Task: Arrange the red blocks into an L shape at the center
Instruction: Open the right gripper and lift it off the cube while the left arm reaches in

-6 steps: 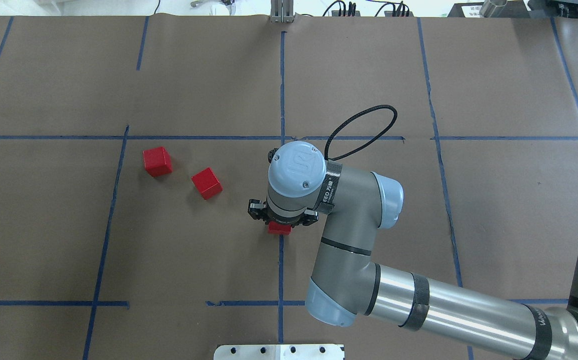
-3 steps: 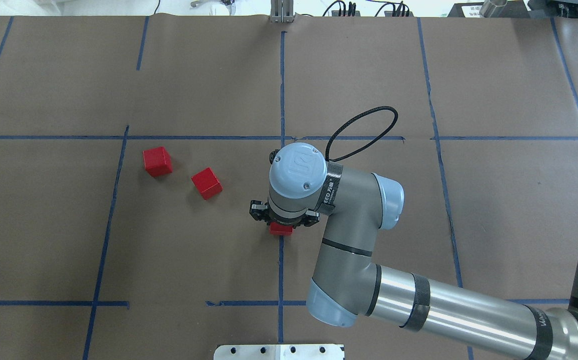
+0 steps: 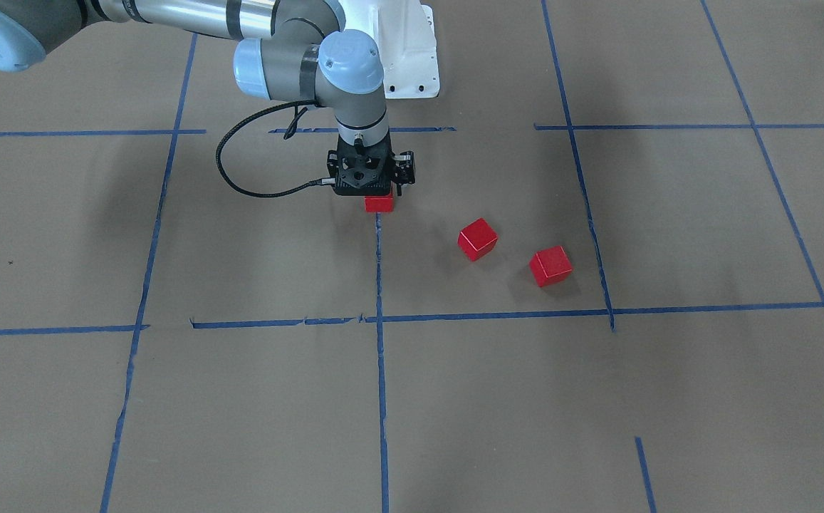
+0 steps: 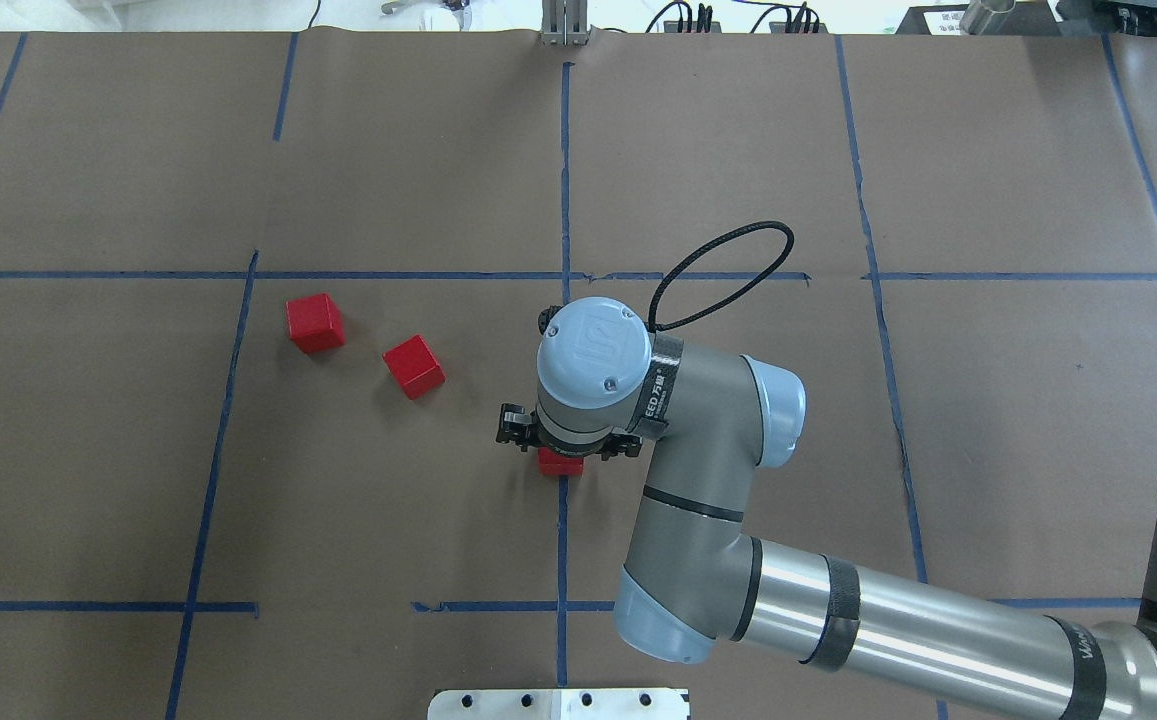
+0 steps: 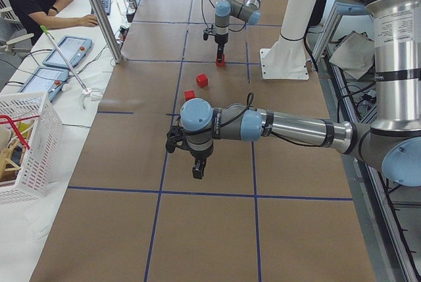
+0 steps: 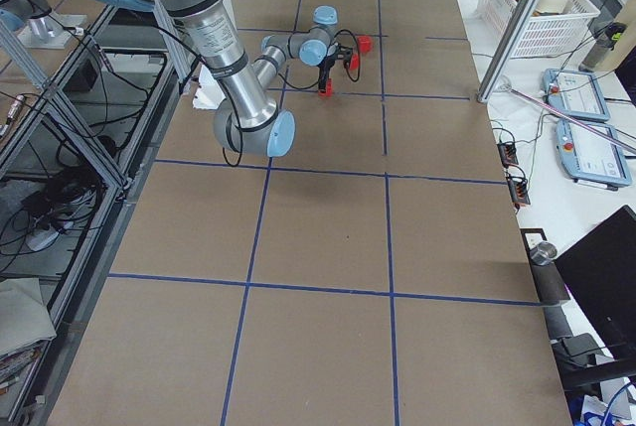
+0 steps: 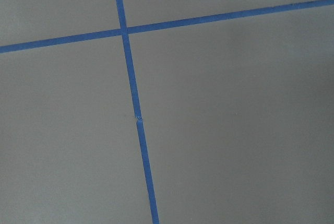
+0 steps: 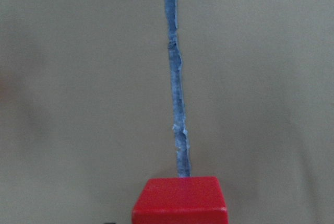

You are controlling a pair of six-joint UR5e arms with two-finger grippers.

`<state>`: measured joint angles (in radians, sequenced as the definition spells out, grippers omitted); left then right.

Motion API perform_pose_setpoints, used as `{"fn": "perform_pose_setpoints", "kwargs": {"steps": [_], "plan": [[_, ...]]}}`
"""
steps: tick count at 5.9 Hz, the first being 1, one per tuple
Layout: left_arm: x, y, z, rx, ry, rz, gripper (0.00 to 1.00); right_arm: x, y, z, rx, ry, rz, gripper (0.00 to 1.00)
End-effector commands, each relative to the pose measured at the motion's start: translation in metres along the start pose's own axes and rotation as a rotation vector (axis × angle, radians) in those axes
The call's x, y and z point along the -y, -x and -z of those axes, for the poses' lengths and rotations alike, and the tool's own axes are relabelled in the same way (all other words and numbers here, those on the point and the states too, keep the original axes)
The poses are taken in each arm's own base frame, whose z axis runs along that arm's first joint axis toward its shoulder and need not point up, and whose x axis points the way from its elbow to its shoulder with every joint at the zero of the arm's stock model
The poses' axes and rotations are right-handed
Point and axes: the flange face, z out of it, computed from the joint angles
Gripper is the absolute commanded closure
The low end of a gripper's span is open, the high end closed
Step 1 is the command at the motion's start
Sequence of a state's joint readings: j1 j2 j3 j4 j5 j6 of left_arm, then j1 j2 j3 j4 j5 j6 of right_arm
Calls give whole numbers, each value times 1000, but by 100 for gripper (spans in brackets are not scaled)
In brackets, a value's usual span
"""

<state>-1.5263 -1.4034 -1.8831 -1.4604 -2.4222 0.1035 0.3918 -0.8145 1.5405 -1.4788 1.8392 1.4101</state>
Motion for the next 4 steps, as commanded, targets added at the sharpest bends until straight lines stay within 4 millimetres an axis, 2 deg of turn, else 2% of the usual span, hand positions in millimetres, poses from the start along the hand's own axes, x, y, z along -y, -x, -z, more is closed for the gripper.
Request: {"fn": "perform_pose_setpoints", "kwargs": {"steps": [1, 2, 3, 4], "plan": [[-1, 0, -1, 0, 3, 3, 0, 1, 6, 17, 29, -26, 6, 0], [0, -1, -1, -2, 3, 2, 0, 5, -1, 61, 101, -54, 11, 0], [4, -11, 1, -67, -7, -2, 0, -3, -25, 88, 143, -68, 16, 0], [7, -24, 2, -175, -14, 34, 0, -8, -58, 117, 180, -81, 18, 0]]}}
